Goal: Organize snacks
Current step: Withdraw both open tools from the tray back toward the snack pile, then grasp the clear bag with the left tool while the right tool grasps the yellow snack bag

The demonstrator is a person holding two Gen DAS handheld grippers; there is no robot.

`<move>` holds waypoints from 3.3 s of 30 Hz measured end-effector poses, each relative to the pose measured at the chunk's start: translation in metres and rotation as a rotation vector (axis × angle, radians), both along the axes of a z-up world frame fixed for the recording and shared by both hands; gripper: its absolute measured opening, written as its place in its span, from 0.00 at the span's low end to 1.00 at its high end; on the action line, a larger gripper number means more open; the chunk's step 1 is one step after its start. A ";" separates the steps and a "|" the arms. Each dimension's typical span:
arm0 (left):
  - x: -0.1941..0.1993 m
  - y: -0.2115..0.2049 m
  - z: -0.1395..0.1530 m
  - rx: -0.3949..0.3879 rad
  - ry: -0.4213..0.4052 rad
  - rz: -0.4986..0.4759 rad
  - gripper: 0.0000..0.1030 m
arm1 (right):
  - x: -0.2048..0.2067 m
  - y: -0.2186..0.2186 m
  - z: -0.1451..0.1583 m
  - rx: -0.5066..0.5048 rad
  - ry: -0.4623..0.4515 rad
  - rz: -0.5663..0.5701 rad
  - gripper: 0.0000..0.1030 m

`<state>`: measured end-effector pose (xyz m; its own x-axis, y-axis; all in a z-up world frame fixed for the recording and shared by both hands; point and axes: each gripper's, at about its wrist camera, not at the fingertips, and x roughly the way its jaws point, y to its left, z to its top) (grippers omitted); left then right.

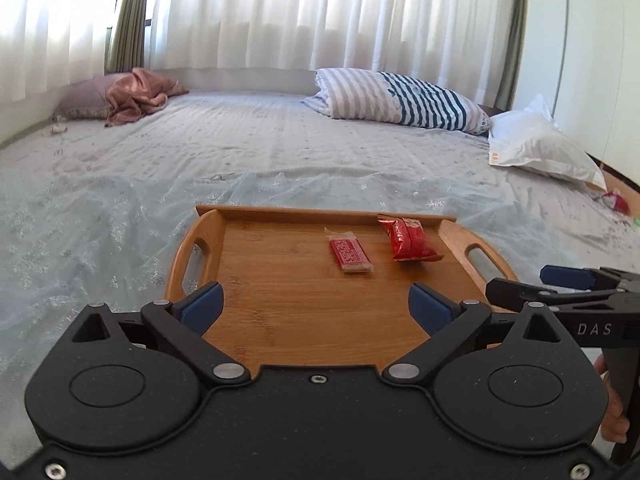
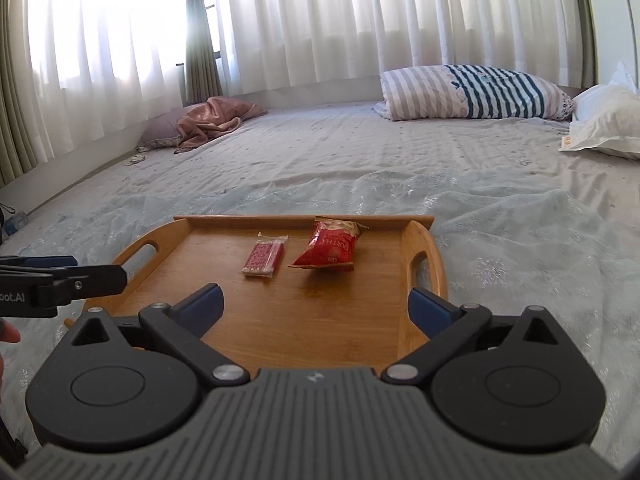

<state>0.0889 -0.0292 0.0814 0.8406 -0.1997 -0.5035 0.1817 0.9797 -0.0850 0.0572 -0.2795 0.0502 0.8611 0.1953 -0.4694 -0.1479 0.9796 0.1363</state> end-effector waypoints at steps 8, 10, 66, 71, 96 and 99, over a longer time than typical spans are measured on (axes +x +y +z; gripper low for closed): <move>-0.034 0.006 -0.003 -0.032 -0.009 -0.027 0.98 | -0.034 0.003 -0.003 -0.028 -0.050 -0.037 1.00; -0.040 0.008 -0.004 -0.022 -0.017 -0.021 0.98 | -0.040 0.004 -0.003 -0.035 -0.063 -0.039 1.00; -0.120 0.004 -0.065 0.074 -0.008 0.046 0.76 | -0.133 0.056 -0.062 -0.142 -0.134 -0.092 1.00; -0.122 0.009 -0.068 0.050 0.019 0.048 0.66 | -0.134 0.061 -0.062 -0.153 -0.132 -0.061 1.00; -0.109 -0.021 -0.075 0.162 0.009 -0.096 0.46 | -0.126 0.044 -0.059 -0.091 -0.115 -0.100 0.96; -0.108 -0.024 -0.073 0.176 0.009 -0.105 0.32 | -0.124 0.043 -0.059 -0.091 -0.112 -0.097 0.96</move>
